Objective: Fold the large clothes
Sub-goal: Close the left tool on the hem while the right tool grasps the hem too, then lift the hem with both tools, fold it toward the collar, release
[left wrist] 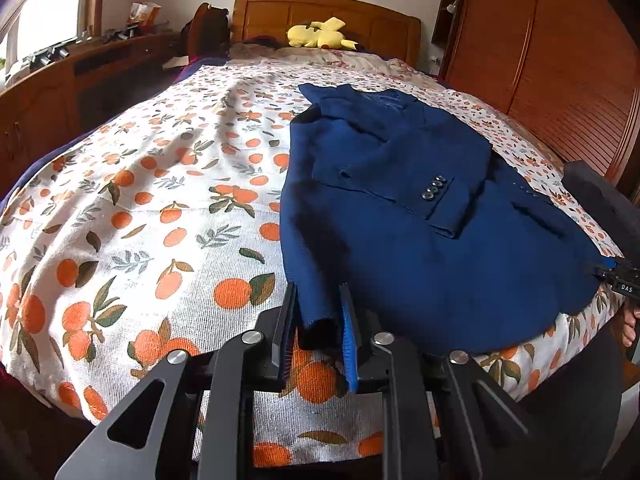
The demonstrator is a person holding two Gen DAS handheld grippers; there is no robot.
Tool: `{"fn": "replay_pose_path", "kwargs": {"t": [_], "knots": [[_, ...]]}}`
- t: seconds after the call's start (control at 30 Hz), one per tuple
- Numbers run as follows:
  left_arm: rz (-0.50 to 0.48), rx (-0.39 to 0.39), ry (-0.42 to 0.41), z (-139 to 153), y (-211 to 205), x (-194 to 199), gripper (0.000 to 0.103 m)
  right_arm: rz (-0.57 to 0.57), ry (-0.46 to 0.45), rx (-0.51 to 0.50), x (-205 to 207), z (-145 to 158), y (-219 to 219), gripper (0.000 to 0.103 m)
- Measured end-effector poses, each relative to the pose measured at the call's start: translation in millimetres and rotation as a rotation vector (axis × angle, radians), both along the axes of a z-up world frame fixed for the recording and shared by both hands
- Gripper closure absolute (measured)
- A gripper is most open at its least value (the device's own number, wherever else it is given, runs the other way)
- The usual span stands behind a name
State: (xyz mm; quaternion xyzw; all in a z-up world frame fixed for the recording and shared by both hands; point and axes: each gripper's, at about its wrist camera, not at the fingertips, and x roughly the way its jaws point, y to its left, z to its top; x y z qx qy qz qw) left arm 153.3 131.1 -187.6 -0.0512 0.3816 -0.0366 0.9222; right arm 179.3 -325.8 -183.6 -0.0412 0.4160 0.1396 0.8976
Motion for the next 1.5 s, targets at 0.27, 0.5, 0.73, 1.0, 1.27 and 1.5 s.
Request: {"fn": "replay_pose_path", "kwargs": {"t": [0.27,0.5,0.73,1.0,1.27,1.5], "knots": [[-0.033,-0.040,-0.139,65.9,-8.6,-7.4,0.099,0.022,-0.049,0.108,12.4,45.7,-6.3,0.094],[-0.044,-0.063,-0.290,143.2,-15.7,-14.3,0.100,0.029,-0.197,0.137,18.0,125.9,-1.8,0.095],[-0.042,-0.091,-0.398,201.2,-23.0,-20.7,0.100,0.039,-0.314,0.177,17.2,191.9,2.4,0.096],[-0.031,-0.080,-0.544,291.4,-27.6,-42.5,0.100,0.071,-0.478,0.190,-17.0,281.9,7.1,0.096],[-0.053,-0.049,-0.691,381.3,-45.3,-88.3,0.100,0.079,-0.624,0.185,-65.0,357.7,-3.1,0.096],[-0.062,-0.024,-0.753,416.2,-59.4,-119.1,0.100,0.078,-0.688,0.179,-93.9,383.2,-20.4,0.096]]}}
